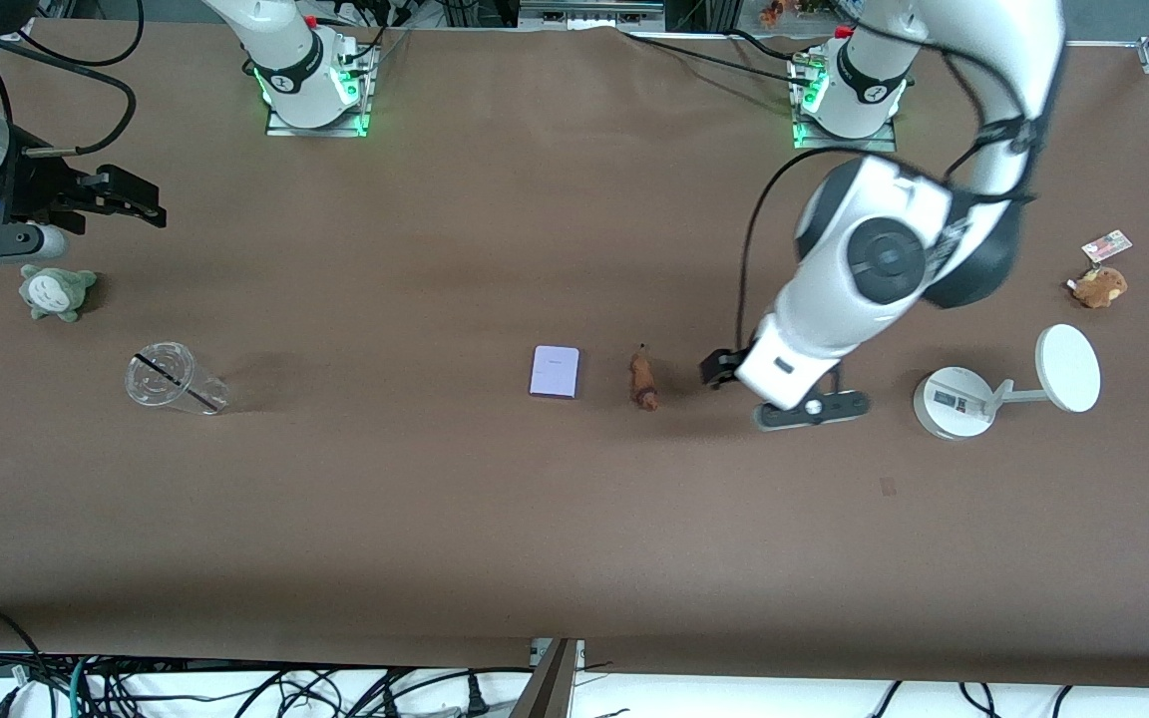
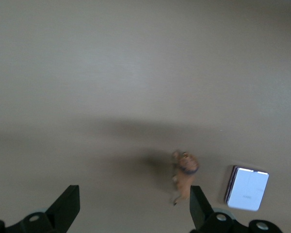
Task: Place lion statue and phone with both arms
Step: 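Grasp the lion statue with the left gripper and lift it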
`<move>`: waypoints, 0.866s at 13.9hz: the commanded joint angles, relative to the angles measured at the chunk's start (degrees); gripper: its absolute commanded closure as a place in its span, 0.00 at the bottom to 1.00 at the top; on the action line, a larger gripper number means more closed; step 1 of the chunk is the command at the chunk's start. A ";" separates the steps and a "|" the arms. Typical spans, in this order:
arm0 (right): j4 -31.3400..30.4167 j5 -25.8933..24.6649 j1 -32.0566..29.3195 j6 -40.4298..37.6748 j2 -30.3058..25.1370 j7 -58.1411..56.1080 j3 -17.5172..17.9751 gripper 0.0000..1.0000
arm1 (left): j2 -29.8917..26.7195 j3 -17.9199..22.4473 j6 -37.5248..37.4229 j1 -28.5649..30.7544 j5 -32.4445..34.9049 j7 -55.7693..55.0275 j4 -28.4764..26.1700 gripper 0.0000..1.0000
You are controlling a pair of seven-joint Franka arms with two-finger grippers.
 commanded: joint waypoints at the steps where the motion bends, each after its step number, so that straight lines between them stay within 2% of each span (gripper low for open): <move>1: 1.37 -0.94 0.17 -0.79 0.54 -0.07 0.06 0.00 | 4.97 0.83 5.52 -2.78 0.23 -1.36 1.13 0.00; 4: 1.37 -0.94 0.00 -0.88 0.54 -0.16 0.06 0.00 | 8.93 0.91 10.36 -5.85 2.76 -6.71 1.04 0.00; 7: 1.37 -0.94 0.17 -0.88 0.54 -0.16 0.06 0.00 | 10.78 0.74 11.51 -8.40 8.30 -12.08 0.60 0.00; 10: 1.37 -0.94 0.00 -0.88 0.54 -0.25 -0.03 0.00 | 11.39 0.74 14.67 -10.16 9.02 -14.55 -1.42 0.00; 12: 1.37 -0.94 0.00 -0.88 0.72 -0.25 -0.03 0.00 | 12.80 0.74 15.82 -10.87 11.81 -15.08 -1.69 0.00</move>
